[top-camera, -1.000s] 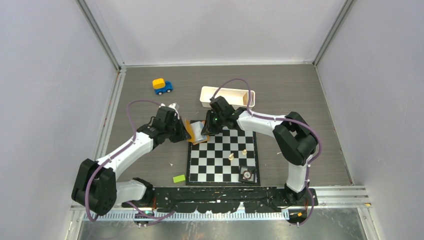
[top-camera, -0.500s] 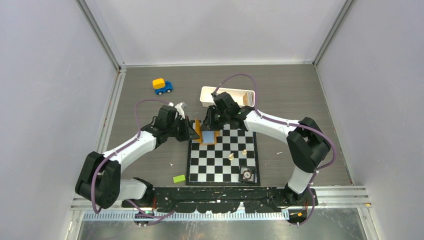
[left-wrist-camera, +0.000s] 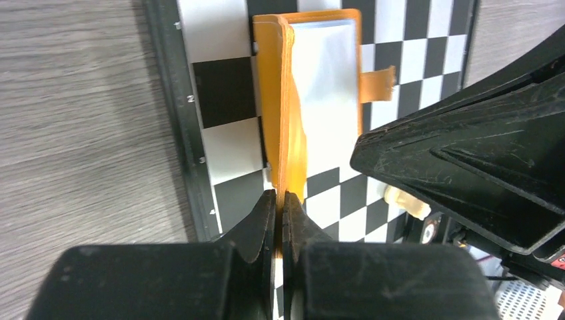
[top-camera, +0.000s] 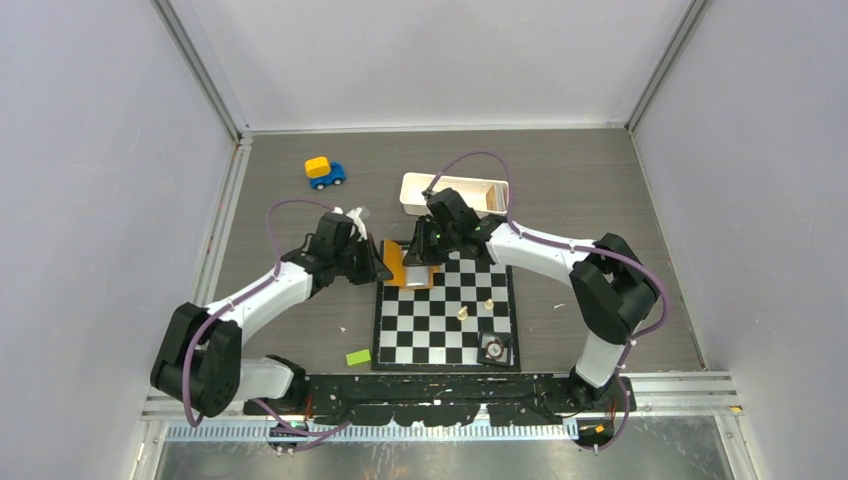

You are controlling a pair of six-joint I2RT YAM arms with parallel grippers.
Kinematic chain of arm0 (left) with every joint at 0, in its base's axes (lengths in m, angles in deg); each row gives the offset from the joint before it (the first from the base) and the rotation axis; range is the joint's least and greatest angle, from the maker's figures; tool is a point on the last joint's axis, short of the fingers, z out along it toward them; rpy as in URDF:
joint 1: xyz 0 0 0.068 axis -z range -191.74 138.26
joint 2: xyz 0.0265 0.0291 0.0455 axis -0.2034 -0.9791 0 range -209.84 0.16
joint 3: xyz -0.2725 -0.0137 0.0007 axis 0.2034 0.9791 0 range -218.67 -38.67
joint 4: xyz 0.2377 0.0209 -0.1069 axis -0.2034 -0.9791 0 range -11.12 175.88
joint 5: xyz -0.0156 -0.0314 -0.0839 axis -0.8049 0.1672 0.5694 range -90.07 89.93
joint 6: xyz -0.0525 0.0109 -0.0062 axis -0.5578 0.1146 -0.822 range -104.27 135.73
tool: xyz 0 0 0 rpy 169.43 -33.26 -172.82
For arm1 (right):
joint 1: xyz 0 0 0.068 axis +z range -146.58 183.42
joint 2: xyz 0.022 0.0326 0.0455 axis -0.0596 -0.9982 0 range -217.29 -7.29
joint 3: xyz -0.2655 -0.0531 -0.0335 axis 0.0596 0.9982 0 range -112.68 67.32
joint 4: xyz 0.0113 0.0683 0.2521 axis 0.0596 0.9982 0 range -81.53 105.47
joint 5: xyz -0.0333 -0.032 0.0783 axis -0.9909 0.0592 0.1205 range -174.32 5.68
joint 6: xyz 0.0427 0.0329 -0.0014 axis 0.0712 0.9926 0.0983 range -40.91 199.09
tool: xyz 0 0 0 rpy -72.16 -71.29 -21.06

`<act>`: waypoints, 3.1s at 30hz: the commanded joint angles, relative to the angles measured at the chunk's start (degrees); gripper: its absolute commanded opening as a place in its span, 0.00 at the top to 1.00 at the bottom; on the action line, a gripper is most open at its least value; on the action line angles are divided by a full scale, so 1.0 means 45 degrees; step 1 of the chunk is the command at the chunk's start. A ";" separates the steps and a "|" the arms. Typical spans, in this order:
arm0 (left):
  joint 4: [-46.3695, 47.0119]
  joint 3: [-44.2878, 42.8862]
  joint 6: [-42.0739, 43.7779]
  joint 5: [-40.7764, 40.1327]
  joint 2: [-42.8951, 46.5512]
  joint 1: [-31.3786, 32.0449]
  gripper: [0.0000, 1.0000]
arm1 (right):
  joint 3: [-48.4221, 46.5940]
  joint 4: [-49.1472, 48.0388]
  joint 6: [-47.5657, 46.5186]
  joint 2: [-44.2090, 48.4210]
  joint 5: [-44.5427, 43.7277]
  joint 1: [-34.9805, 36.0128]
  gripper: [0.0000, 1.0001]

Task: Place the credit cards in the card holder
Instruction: Open the card holder at the center of the board.

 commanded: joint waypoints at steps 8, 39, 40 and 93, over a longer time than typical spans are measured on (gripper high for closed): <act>-0.2100 -0.0157 0.1404 -0.2365 -0.0136 -0.0159 1.00 | -0.0105 0.1403 -0.0236 0.0002 -0.2372 0.0089 0.74; -0.1111 -0.0174 0.1568 -0.0912 -0.0448 -0.0159 1.00 | -0.0287 -0.0691 0.0291 -0.0689 0.0105 0.0084 0.72; -0.1117 -0.0202 0.1577 -0.0917 -0.0437 -0.0159 1.00 | -0.0270 -0.0825 0.0301 -0.0637 0.0215 0.0093 0.71; -0.1238 -0.1869 0.1032 -0.0039 0.0091 -0.0186 0.09 | -0.0306 0.0705 -0.0370 -0.0900 -0.2115 0.0257 0.73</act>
